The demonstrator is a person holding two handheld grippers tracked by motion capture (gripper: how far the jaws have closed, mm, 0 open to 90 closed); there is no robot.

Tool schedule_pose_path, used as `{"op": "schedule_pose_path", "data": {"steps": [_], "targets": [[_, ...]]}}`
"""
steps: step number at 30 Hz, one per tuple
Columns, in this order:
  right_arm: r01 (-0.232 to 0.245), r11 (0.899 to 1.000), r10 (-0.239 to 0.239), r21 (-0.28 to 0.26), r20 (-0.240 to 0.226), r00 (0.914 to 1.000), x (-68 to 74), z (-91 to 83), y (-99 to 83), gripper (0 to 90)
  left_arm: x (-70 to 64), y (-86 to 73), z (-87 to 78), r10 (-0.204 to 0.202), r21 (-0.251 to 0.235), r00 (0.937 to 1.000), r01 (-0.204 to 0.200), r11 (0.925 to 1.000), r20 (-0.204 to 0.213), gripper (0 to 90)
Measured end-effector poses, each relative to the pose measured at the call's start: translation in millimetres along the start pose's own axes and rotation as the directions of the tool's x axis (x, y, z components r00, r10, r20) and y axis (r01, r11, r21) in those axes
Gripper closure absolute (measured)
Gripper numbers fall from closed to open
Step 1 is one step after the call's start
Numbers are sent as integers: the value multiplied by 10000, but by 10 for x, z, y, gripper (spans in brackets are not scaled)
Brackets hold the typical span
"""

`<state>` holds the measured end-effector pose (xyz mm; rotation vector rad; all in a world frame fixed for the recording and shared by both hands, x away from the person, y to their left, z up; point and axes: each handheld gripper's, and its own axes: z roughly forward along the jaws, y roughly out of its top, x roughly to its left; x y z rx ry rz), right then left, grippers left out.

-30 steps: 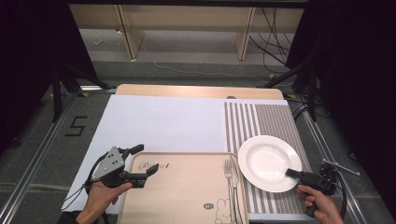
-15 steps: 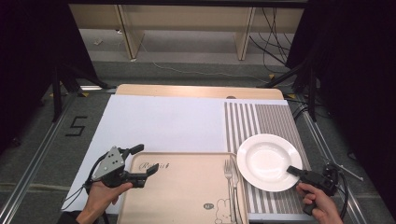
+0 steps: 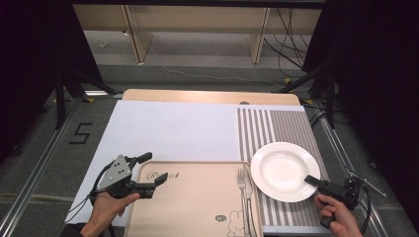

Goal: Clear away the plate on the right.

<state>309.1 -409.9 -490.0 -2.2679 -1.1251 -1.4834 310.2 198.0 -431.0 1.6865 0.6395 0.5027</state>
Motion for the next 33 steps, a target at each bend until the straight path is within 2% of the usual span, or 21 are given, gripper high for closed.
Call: {"op": "schedule_pose_path", "data": {"steps": [1, 2, 5, 6, 7, 10, 13, 14, 15, 18, 19, 21, 22, 24, 27, 29, 30, 31, 33], "targets": [[-413, 9991, 413, 0, -153, 9990, 22, -3, 3, 801, 0, 0, 0, -5, -7, 10000, 5, 10000, 3, 170], [-421, 9991, 421, 102, -19, 9991, 29, -9, 2, 800, 1, 0, 1, -5, -6, 10000, 5, 10000, 7, 170], [-177, 9998, 177, 34, -101, 9998, 27, -13, -4, 800, 7, -3, 9, -44, -99, 10000, 44, 9999, 47, 171], [-404, 9990, 407, 188, -149, 9991, 33, -18, -6, 801, 4, 1, 2, -27, -32, 10000, 27, 10000, 2, 171], [-549, 9985, 551, 67, -297, 9980, 29, -12, -7, 801, 2, 2, 0, -29, -31, 10000, 29, 10000, -8, 171], [-597, 9982, 593, -72, -469, 9971, 25, -29, -10, 800, 2, 5, -5, -27, -45, 10000, 27, 10000, -13, 172], [-878, 9961, 868, -121, -657, 9941, 39, -57, -5, 800, 4, 5, -5, -27, -50, 10000, 27, 10000, -23, 173], [-378, 9987, 351, -344, -762, 9965, 13, -60, -9, 800, 4, 6, -6, -20, -56, 10000, 20, 10000, -28, 173], [-693, 9970, 663, -330, -829, 9943, 37, -76, -7, 800, 5, 6, -5, -31, -59, 10000, 31, 10000, -27, 173], [-975, 9949, 949, -247, -914, 9913, 69, -108, -8, 800, 6, 6, -4, -28, -61, 10000, 28, 10000, -29, 172], [-676, 9963, 615, -522, -1106, 9920, 55, -97, -24, 800, 6, 7, -4, -34, -67, 10000, 34, 10000, -38, 173], [-783, 9961, 727, -408, -1244, 9896, 76, -120, -50, 801, 5, 9, -7, -33, -72, 10000, 33, 10000, -33, 173], [-642, 9964, 568, -548, -1272, 9903, 78, -120, -61, 800, 5, 8, -9, -29, -64, 10000, 29, 10000, -36, 173], [-837, 9942, 730, -670, -1489, 9862, 109, -120, -88, 802, 10, 4, -8, -38, -64, 10000, 37, 10000, -38, 172], [-779, 9942, 656, -747, -1554, 9857, 145, -100, -118, 801, 12, 5, -11, -56, -86, 10000, 56, 9999, -60, 173], [-682, 9965, 605, -488, -1449, 9876, 171, -98, -142, 801, 13, 6, -11, -59, -81, 10000, 58, 9999, -71, 173], [-806, 9948, 695, -618, -1641, 9840, 186, -75, -156, 801, 14, 6, -11, -59, -72, 10000, 59, 10000, -75, 172], [-704, 9963, 616, -495, -1605, 9851, 193, -73, -167, 801, 15, 5, -10, -53, -63, 10000, 52, 10000, -73, 173], [-795, 9957, 695, -483, -1818, 9809, 214, -56, -200, 803, 13, 5, -8, -44, -58, 10000, 43, 10000, -61, 173]]}}
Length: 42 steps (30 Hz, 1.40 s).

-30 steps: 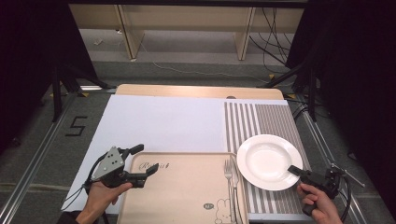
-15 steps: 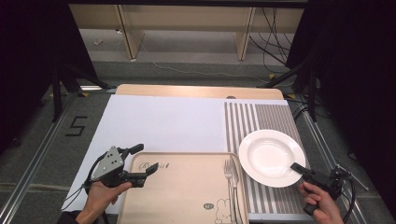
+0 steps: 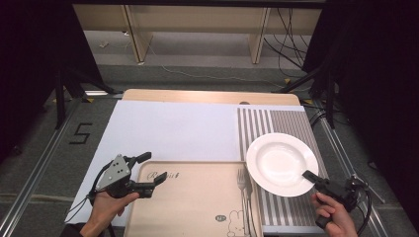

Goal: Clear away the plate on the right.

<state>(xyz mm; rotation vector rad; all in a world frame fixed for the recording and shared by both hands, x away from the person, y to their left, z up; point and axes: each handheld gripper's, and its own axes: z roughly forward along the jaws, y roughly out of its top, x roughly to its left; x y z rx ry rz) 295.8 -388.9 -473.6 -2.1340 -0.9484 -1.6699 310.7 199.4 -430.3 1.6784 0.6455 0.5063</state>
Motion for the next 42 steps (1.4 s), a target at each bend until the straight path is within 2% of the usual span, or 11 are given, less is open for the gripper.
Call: {"op": "schedule_pose_path", "data": {"steps": [6, 7, 26, 27, 30, 34, 36, 38, 39, 41, 42], "targets": [[48, 10000, -45, 83, -404, 9992, 62, 49, -92, 804, 4, -1, -5, -72, -21, 10000, 72, 10000, -27, 172], [-118, 9999, 123, 111, -468, 9988, 77, 58, -106, 804, 5, -1, -6, -57, -27, 10000, 57, 10000, -27, 173], [182, 9966, -122, 804, -750, 9971, 227, 234, -408, 830, 8, 6, -18, -106, -93, 9999, 106, 9999, -2, 172], [231, 9944, -157, 1027, -721, 9973, 232, 241, -422, 834, 8, 7, -17, -112, -104, 9999, 112, 9999, 7, 172], [212, 9943, -110, 1040, -976, 9952, 244, 283, -467, 850, 7, 7, -17, -132, -124, 9999, 132, 9998, 20, 172], [674, 9853, -591, 1568, -570, 9966, 274, 343, -553, 862, 7, 6, -18, -191, -122, 9998, 191, 9997, 25, 172], [400, 9760, -329, 2143, -364, 9988, 302, 388, -599, 861, 6, 11, -19, -138, -147, 9999, 139, 9998, 28, 172], [331, 9704, -201, 2391, -566, 9982, 318, 441, -643, 864, 8, 11, -19, -167, -139, 9999, 167, 9998, 33, 172], [269, 9734, -111, 2274, -703, 9975, 334, 472, -674, 865, 8, 9, -19, -187, -134, 9998, 187, 9997, 30, 171], [395, 9662, -200, 2548, -787, 9967, 342, 494, -708, 868, 11, 10, -20, -218, -143, 9998, 219, 9997, 36, 168], [179, 9671, 24, 2539, -793, 9968, 359, 511, -727, 868, 10, 10, -21, -213, -139, 9998, 214, 9997, 36, 167]]}}
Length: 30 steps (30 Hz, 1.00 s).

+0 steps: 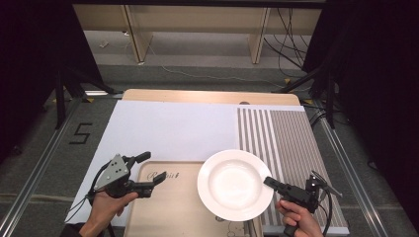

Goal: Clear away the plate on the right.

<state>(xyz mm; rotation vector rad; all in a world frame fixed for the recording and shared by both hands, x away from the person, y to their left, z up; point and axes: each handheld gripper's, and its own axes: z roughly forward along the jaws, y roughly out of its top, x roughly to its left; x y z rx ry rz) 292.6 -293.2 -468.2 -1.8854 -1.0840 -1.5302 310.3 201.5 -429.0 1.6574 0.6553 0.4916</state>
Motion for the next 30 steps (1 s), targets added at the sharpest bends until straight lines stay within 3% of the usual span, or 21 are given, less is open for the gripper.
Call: {"op": "schedule_pose_path", "data": {"steps": [2, 4, 9, 11, 21, 22, 23, 25, 26, 28, 30], "targets": [[207, 9997, -208, 143, 68, 9998, 3, 41, -26, 866, -1, 1, -2, 1, -15, 10000, -1, 10000, 10, 167], [128, 9993, -134, 337, 175, 9998, 21, 84, -54, 865, -2, 4, -5, -20, -36, 10000, 20, 10000, 7, 167], [207, 9966, -207, 794, -1, 9998, 18, 185, -119, 865, 0, 3, -5, -65, -60, 10000, 66, 10000, 40, 167], [199, 9981, -201, 576, 27, 9998, 21, 243, -147, 865, 0, 4, -7, -64, -68, 10000, 64, 10000, 41, 167], [475, 9887, -507, 1425, 185, 9985, 44, 416, -235, 862, -2, 6, -9, -31, -85, 10000, 32, 10000, 84, 167], [322, 9917, -361, 1247, 290, 9989, 65, 445, -250, 862, -2, 6, -10, -33, -88, 10000, 34, 10000, 86, 167], [492, 9902, -542, 1306, 348, 9979, 53, 460, -263, 862, -1, 6, -10, -36, -92, 10000, 37, 10000, 91, 167], [162, 9892, -212, 1455, 328, 9992, 70, 494, -274, 862, -1, 6, -10, -41, -89, 9999, 42, 10000, 92, 167], [481, 9894, -535, 1367, 368, 9979, 49, 522, -296, 862, -1, 6, -10, -39, -89, 9999, 40, 10000, 100, 167], [477, 9841, -539, 1708, 315, 9981, 58, 544, -301, 862, -2, 5, -7, -47, -85, 9999, 48, 10000, 118, 167], [459, 9848, -555, 1678, 530, 9970, 72, 590, -318, 861, -2, 3, -6, -23, -56, 9999, 24, 10000, 132, 167]]}}
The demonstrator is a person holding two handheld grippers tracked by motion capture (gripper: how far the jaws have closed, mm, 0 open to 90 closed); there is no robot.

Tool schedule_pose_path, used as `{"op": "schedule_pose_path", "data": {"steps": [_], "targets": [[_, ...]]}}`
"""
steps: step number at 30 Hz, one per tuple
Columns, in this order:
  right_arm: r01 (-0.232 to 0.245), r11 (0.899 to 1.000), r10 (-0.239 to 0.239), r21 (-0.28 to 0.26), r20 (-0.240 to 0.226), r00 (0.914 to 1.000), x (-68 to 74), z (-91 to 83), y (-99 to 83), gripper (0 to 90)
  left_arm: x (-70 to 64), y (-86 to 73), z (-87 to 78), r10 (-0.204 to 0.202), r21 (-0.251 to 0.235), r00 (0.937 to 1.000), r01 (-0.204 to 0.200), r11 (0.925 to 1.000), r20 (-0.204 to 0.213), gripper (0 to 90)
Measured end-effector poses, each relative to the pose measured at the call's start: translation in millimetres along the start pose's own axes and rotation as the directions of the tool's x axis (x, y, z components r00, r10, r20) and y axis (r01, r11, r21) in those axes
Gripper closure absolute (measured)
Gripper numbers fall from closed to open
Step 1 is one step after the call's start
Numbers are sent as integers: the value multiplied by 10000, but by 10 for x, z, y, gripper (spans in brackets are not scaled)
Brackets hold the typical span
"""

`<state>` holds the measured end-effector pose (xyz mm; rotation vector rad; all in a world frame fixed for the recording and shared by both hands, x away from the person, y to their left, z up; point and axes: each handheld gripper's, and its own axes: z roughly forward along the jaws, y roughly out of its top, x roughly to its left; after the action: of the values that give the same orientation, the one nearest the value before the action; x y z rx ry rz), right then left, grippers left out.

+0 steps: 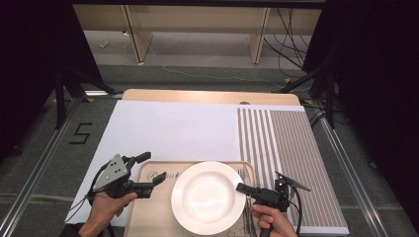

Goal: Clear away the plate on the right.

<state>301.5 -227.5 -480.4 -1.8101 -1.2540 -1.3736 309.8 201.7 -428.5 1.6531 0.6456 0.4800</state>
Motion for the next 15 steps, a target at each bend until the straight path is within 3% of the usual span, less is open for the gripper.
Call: {"op": "schedule_pose_path", "data": {"steps": [9, 12, 14, 15], "targets": [[79, 9994, -85, 341, 189, 9998, 5, 117, -19, 859, -5, 2, -3, -29, -43, 10000, 29, 10000, 15, 167], [98, 9999, -100, 68, 320, 9994, 8, 143, -17, 859, -5, -1, 1, -7, -9, 10000, 7, 10000, 39, 167], [177, 9993, -184, 345, 205, 9996, 2, 126, -14, 859, -3, -1, 1, 17, 6, 10000, -17, 10000, 35, 167], [183, 9997, -189, 185, 334, 9993, 14, 139, -23, 859, -2, -1, 1, 12, 10, 10000, -12, 10000, 26, 167]]}}
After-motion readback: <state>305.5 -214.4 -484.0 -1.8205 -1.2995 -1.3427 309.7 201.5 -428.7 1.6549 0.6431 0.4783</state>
